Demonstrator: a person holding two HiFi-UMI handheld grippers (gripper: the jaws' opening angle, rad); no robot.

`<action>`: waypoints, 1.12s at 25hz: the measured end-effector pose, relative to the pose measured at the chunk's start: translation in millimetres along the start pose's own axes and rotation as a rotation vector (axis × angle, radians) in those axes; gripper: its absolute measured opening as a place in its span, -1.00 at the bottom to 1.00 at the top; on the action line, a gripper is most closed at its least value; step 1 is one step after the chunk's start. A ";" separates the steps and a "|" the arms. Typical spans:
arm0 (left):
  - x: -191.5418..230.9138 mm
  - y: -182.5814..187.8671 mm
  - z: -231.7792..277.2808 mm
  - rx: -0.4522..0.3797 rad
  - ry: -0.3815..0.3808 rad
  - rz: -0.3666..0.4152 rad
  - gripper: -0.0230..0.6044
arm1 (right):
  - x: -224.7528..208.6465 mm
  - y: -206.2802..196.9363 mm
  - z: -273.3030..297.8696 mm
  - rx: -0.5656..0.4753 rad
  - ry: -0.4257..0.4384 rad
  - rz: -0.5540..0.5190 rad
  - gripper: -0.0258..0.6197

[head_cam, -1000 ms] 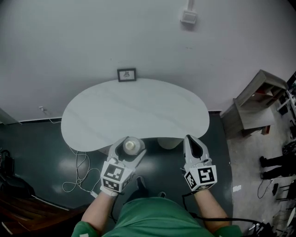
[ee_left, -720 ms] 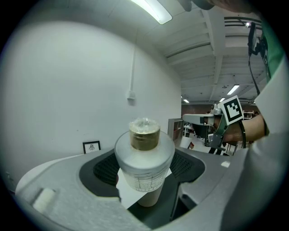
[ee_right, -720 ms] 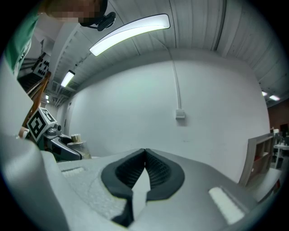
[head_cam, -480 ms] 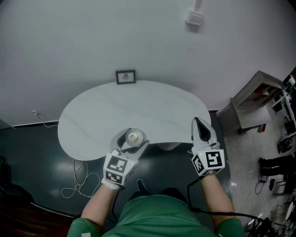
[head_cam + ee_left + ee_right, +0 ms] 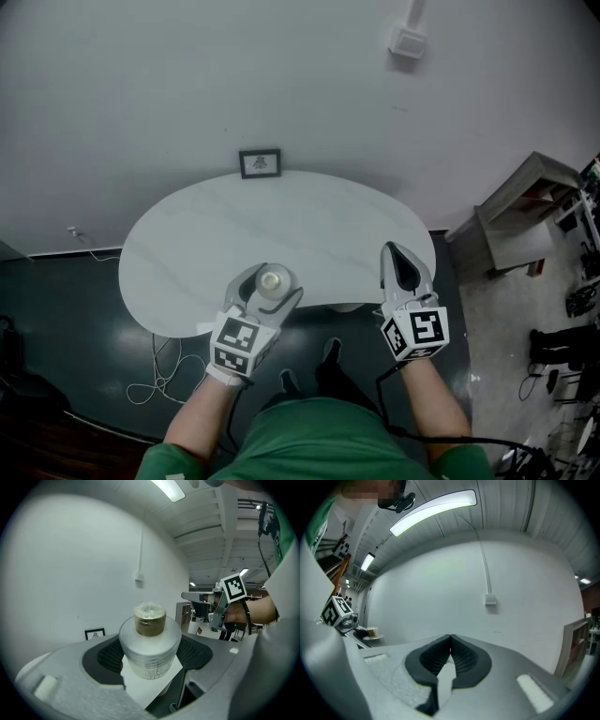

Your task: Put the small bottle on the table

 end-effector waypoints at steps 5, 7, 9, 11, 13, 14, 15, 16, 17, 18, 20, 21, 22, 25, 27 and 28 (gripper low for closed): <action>5.9 2.6 26.6 0.023 0.032 0.000 0.16 | -19.2 -17.0 26.9 0.001 0.037 0.040 -0.93; 7.3 8.2 40.1 0.024 0.046 0.000 0.17 | -31.8 -18.3 37.9 -0.007 0.053 0.052 -0.93; 8.8 15.1 55.4 0.016 0.061 -0.007 0.16 | -46.3 -18.8 48.8 -0.012 0.065 0.061 -0.93; 9.5 21.3 72.0 0.007 0.075 -0.015 0.16 | -61.8 -20.5 59.4 -0.015 0.074 0.075 -0.93; 8.8 26.5 89.2 0.008 0.086 -0.017 0.16 | -77.7 -23.5 70.1 -0.016 0.084 0.089 -0.93; 8.1 28.7 97.5 0.012 0.091 -0.015 0.16 | -85.4 -25.4 75.4 -0.015 0.089 0.096 -0.93; 7.3 30.6 105.4 0.017 0.096 -0.014 0.16 | -93.1 -27.6 80.5 -0.013 0.093 0.103 -0.93; 6.5 32.1 113.0 0.021 0.102 -0.013 0.16 | -100.6 -29.8 85.4 -0.011 0.098 0.110 -0.93; 5.9 33.4 120.3 0.025 0.110 -0.013 0.16 | -107.9 -32.0 90.0 -0.010 0.102 0.117 -0.93; 5.4 34.3 127.1 0.029 0.118 -0.014 0.16 | -114.7 -34.1 94.2 -0.008 0.106 0.124 -0.93; 4.3 34.6 138.4 0.039 0.135 -0.019 0.16 | -126.4 -38.1 100.3 -0.004 0.115 0.134 -0.93; 3.5 34.3 142.8 0.044 0.142 -0.022 0.17 | -131.2 -39.9 102.4 -0.001 0.119 0.138 -0.93; 2.8 33.9 146.5 0.047 0.150 -0.024 0.16 | -135.3 -41.6 104.4 0.002 0.124 0.139 -0.93; 1.2 32.5 157.1 0.057 0.168 -0.025 0.16 | -144.8 -47.0 110.2 0.014 0.137 0.137 -0.93; 0.4 30.8 165.7 0.067 0.171 -0.025 0.16 | -149.9 -51.0 113.4 0.022 0.140 0.136 -0.93; 0.4 30.1 170.2 0.072 0.170 -0.024 0.17 | -152.2 -53.0 115.0 0.026 0.139 0.137 -0.93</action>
Point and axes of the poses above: the fingertips, and each gripper's own axes: z forward along the fingers, x to its left, y out of its top, the point moved 10 cm from there along -z, backward along the fingers, and after that the axes turned 8 degrees about y, right-handed, at the moved point
